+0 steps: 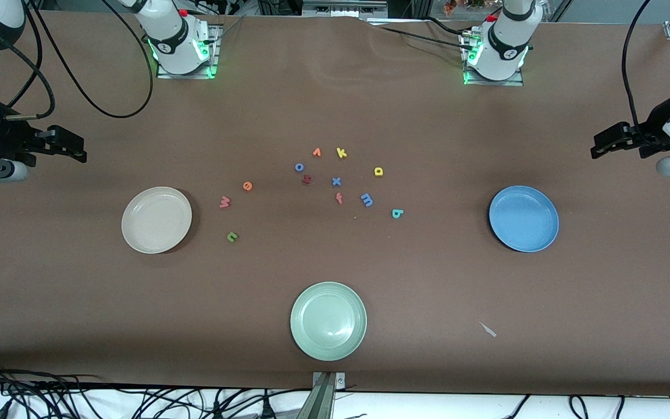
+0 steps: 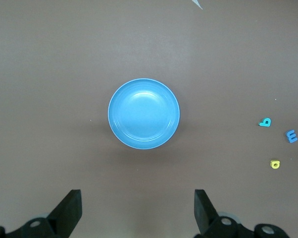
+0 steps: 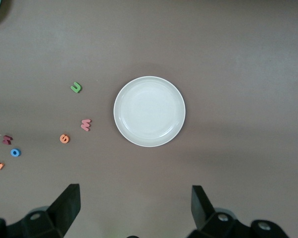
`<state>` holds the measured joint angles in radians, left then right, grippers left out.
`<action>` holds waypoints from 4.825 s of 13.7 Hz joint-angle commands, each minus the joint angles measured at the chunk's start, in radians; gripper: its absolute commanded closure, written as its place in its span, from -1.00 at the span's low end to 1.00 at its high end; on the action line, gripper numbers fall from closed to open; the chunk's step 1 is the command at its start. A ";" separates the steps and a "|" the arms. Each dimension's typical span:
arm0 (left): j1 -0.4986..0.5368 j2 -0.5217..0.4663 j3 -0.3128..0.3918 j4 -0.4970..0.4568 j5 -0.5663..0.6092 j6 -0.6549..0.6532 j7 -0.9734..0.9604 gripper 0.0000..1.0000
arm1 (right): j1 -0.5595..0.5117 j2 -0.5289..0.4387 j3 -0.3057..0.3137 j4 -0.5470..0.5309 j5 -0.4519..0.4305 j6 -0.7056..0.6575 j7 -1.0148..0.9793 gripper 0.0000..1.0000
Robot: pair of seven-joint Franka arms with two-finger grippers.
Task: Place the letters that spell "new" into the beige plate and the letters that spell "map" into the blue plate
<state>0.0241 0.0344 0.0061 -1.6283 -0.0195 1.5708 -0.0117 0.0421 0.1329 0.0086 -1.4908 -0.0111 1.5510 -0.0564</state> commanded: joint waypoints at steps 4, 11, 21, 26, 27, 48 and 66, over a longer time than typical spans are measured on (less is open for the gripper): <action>0.002 -0.004 0.002 -0.008 0.001 0.012 0.021 -1.00 | -0.001 -0.007 0.005 -0.002 0.002 -0.002 -0.006 -0.99; 0.002 -0.002 0.002 -0.005 0.001 0.021 0.019 -1.00 | -0.001 -0.006 0.004 -0.002 -0.003 0.001 -0.014 -0.99; -0.006 0.039 0.002 0.005 0.001 0.023 0.006 -1.00 | 0.004 0.004 0.005 0.000 -0.006 0.015 -0.008 -0.99; -0.078 0.151 -0.008 0.010 -0.017 0.046 -0.011 -1.00 | 0.010 0.001 0.005 0.000 -0.007 0.020 -0.003 -0.99; -0.104 0.160 -0.020 -0.004 -0.031 0.084 -0.025 -1.00 | 0.010 -0.001 0.005 0.001 -0.007 0.021 -0.003 -0.99; -0.449 0.647 -0.109 -0.039 -0.039 0.646 -0.597 -0.96 | 0.228 0.301 0.005 -0.256 0.025 0.644 0.309 -0.99; -0.464 0.710 -0.127 -0.036 -0.036 0.667 -0.619 -0.05 | 0.279 0.307 0.004 -0.661 0.028 0.991 0.398 -0.91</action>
<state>-0.4339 0.7241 -0.1279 -1.6800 -0.0348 2.2256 -0.6293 0.3189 0.4708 0.0122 -2.0984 0.0036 2.4994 0.3369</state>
